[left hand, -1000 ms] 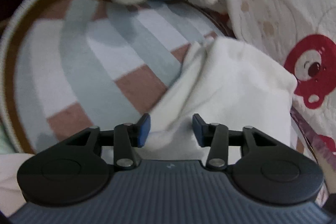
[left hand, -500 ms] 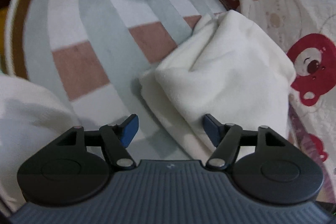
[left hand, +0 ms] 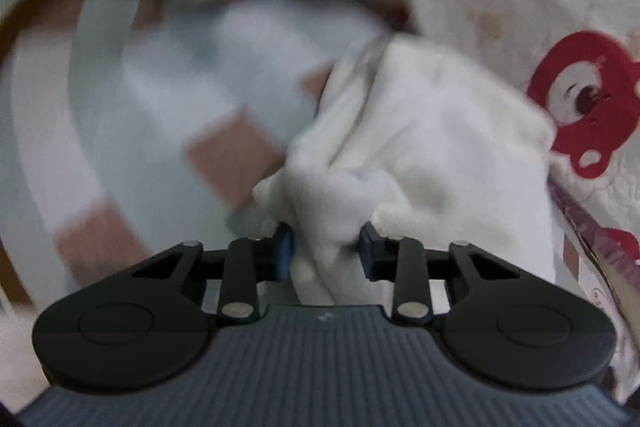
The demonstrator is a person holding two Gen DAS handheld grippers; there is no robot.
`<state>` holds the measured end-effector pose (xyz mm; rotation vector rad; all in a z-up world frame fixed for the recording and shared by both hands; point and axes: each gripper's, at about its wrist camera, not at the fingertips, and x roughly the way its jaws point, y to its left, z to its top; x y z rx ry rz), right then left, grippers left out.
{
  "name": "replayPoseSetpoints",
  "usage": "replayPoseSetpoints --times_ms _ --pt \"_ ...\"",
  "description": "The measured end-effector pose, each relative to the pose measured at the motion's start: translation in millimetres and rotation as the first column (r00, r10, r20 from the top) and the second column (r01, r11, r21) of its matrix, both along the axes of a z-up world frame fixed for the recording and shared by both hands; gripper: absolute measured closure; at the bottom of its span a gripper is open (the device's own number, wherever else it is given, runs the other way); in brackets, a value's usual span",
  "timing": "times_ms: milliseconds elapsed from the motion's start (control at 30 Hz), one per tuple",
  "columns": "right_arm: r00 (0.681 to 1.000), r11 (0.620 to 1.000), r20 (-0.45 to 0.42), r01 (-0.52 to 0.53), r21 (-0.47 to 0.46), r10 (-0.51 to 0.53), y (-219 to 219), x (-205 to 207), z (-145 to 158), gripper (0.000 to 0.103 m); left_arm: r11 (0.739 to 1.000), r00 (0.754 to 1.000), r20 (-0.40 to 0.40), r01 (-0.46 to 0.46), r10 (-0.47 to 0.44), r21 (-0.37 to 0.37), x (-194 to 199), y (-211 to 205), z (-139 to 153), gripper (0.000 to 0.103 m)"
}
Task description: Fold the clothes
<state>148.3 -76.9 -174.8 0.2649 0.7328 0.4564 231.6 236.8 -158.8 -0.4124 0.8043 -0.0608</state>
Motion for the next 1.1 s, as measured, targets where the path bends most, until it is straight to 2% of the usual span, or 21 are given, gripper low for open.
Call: replayPoseSetpoints --times_ms 33,67,133,200,233,300,467,600,667,733,800,867,933,1000,1100 --pt "1.000 1.000 0.022 -0.002 0.011 0.002 5 -2 5 0.072 1.000 0.999 0.050 -0.009 0.008 0.011 -3 3 8 0.073" --pt "0.999 1.000 0.054 -0.007 0.015 0.006 9 -3 11 0.072 1.000 0.999 0.051 -0.020 0.019 0.020 -5 6 8 0.073" --pt "0.994 0.999 0.099 -0.040 -0.027 0.043 21 -5 17 0.073 0.999 0.998 -0.039 -0.042 0.043 0.034 -3 12 -6 0.072" --pt "0.992 0.986 0.067 -0.093 -0.141 0.103 33 -3 11 0.073 0.997 0.992 -0.114 -0.047 0.055 0.066 -3 15 -21 0.067" --pt "0.991 0.979 0.057 -0.109 -0.171 0.121 34 -6 7 0.073 0.994 0.992 -0.115 -0.038 0.049 0.102 -6 13 -25 0.061" --pt "0.987 0.963 0.037 -0.143 -0.228 0.155 35 -14 -2 0.073 0.985 0.995 -0.090 -0.034 0.049 0.168 -13 8 -23 0.058" --pt "0.977 0.958 0.070 -0.181 -0.222 0.201 16 -36 10 0.073 0.957 0.997 -0.061 -0.024 0.043 0.289 -19 -3 -11 0.058" --pt "0.988 0.974 0.061 -0.126 -0.188 0.140 -15 -31 21 0.072 0.965 0.997 -0.008 -0.071 0.075 0.253 -38 -3 7 0.056" --pt "0.993 0.980 0.052 -0.099 -0.170 0.110 -33 -31 28 0.070 0.964 0.998 0.022 -0.068 0.065 0.258 -46 -12 21 0.047" --pt "0.995 0.984 0.058 -0.075 -0.162 0.085 -47 -34 35 0.066 0.969 0.998 0.022 -0.069 0.065 0.236 -54 -24 37 0.030" --pt "0.996 0.986 0.058 -0.062 -0.153 0.072 -58 -38 45 0.061 0.986 0.999 0.010 -0.051 0.050 0.161 -60 -35 49 0.028" --pt "0.994 0.986 0.041 -0.091 -0.143 0.098 -67 -43 54 0.061 0.984 1.000 0.005 -0.025 0.024 0.174 -69 -55 61 0.026" --pt "0.992 0.983 0.042 -0.109 -0.148 0.117 -75 -52 63 0.060 0.978 1.000 0.000 0.000 0.000 0.210 -80 -77 74 0.020" --pt "0.990 0.979 0.058 -0.117 -0.167 0.129 -83 -64 72 0.054 0.961 0.999 0.012 0.033 -0.038 0.275 -93 -104 86 0.016" --pt "0.990 0.982 0.074 -0.105 -0.156 0.117 -97 -79 82 0.049 0.901 0.998 0.033 0.041 -0.061 0.432 -123 -151 100 0.000"
